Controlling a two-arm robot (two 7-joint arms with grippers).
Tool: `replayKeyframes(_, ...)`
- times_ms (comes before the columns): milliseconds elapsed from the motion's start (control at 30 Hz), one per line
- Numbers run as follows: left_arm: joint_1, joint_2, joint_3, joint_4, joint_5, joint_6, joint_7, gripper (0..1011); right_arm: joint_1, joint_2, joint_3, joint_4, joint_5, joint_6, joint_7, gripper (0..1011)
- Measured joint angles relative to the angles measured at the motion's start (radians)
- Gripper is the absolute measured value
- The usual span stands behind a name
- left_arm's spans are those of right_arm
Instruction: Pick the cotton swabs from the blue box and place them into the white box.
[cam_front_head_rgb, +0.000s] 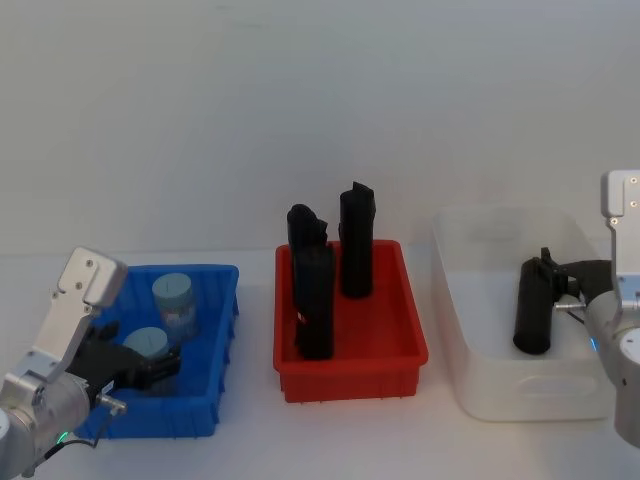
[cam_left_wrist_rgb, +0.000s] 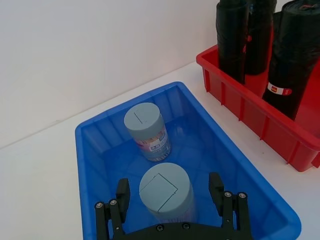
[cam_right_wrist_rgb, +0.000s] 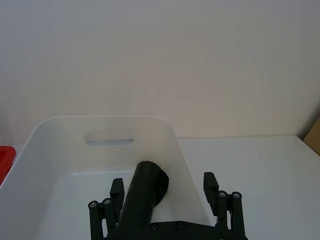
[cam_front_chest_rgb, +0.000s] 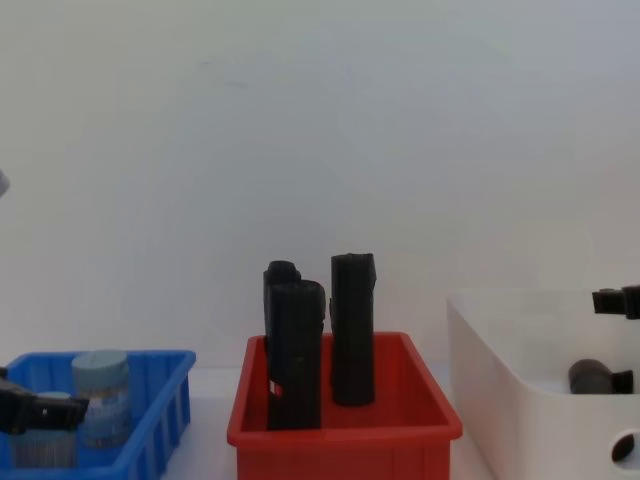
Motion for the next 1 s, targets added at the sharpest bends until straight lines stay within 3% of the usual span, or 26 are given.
replayKeyframes(1000, -0.068, -0.071, 0.017, 0.132, 0.058, 0.001, 0.013, 1003, 0.000, 0.000, 0.000, 0.000, 0.000, 0.000, 0.000, 1002)
